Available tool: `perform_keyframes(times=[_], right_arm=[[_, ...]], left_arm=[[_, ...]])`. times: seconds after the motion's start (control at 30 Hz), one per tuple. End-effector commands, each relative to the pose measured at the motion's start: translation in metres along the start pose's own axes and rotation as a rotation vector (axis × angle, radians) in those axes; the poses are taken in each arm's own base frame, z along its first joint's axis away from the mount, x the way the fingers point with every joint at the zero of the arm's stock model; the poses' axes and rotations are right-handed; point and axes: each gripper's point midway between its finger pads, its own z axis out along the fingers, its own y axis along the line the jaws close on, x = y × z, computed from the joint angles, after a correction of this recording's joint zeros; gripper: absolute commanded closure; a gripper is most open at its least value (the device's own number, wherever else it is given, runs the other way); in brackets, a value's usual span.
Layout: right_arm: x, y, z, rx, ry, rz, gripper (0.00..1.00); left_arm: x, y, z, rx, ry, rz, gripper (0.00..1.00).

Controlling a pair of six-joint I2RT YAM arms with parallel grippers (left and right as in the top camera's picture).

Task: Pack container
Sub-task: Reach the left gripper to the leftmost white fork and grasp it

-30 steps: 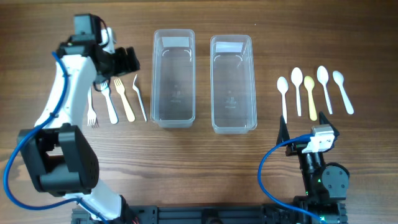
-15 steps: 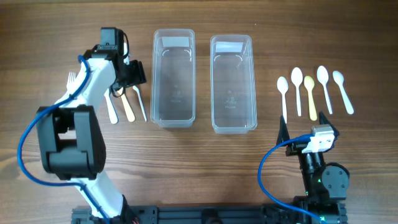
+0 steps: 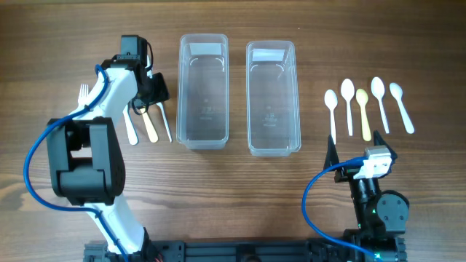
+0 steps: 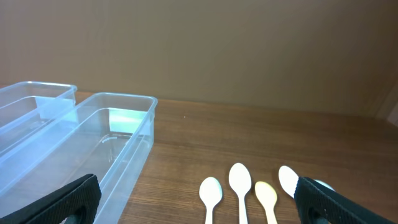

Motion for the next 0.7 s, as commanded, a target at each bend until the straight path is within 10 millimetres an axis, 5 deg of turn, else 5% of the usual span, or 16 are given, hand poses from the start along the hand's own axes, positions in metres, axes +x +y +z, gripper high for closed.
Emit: perform_keyframes(times=[0.0, 0.13, 0.2, 0.33, 0.47, 0.6, 0.67], right_arm=[[-0.001, -0.001, 0.0, 0.008, -0.009, 0.018, 0.0], [-0.001, -0.001, 0.0, 0.008, -0.009, 0.018, 0.0], [-0.001, -0.001, 0.0, 0.008, -0.009, 0.018, 0.0], [-0.001, -0.001, 0.0, 0.008, -0.009, 0.018, 0.0], [-0.001, -0.001, 0.0, 0.008, -0.009, 0.018, 0.0], [-0.001, -0.001, 0.0, 0.008, -0.009, 0.018, 0.0], [-0.001, -0.001, 0.0, 0.008, -0.009, 0.018, 0.0]], left_arm=[[0.014, 0.003, 0.018, -0.016, 0.054, -0.014, 0.54], [0.018, 0.004, 0.026, -0.016, 0.077, -0.016, 0.55], [0.018, 0.004, 0.026, -0.016, 0.077, -0.016, 0.7], [0.018, 0.004, 0.026, -0.017, 0.078, -0.016, 0.78], [0.016, 0.003, 0.023, -0.015, 0.072, -0.016, 0.96], [-0.023, -0.004, -0.011, 0.018, -0.036, -0.026, 0.96], [-0.052, -0.01, -0.043, 0.044, -0.121, -0.031, 0.96]])
